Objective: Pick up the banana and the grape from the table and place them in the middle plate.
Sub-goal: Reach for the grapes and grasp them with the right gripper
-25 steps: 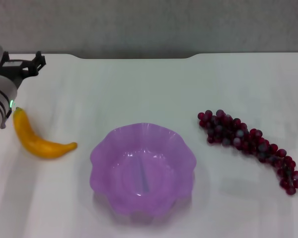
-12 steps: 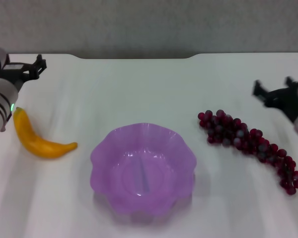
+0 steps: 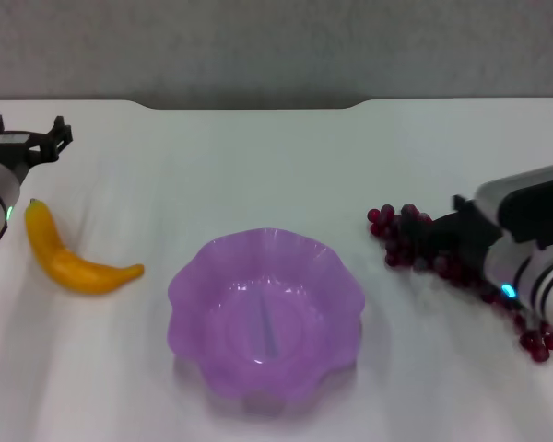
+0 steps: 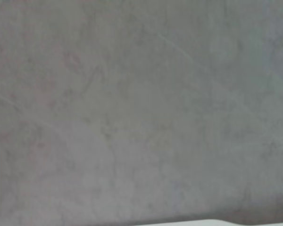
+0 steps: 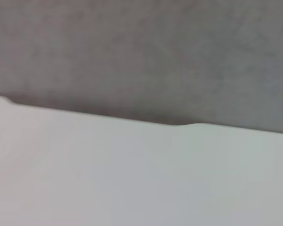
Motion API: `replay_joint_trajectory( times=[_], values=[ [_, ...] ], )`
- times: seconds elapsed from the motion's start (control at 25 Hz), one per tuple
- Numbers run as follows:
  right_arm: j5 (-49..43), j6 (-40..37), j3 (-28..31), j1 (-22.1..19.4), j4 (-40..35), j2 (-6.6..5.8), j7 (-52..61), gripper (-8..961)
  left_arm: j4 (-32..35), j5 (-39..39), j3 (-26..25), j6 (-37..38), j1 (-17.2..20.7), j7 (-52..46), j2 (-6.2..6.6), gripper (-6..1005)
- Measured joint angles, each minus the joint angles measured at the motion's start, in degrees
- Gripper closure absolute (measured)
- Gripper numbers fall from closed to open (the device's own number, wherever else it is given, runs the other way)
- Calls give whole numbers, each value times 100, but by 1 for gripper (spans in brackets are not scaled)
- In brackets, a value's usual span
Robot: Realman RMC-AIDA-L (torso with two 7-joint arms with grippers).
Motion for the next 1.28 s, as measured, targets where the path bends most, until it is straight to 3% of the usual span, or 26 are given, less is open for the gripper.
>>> replay_joint_trajectory(
  times=[0.36, 0.6, 0.76, 1.28],
  values=[
    [-952, 1176, 581, -419, -1044, -8, -8, 65, -26, -4, -18, -72, 41, 48, 1, 105],
    [-2050, 2547, 1247, -710, -2097, 4, -14, 65, -32, -12, -23, -107, 70, 47, 0, 105],
    [-2209, 3215, 1338, -804, -2561, 7, -16, 65, -45, -11, -23, -127, 70, 45, 0, 105],
    [-2242, 3866, 1341, -670, -2470, 24, -342, 64, -47, -7, -23, -134, 64, 43, -16, 105]
  ],
)
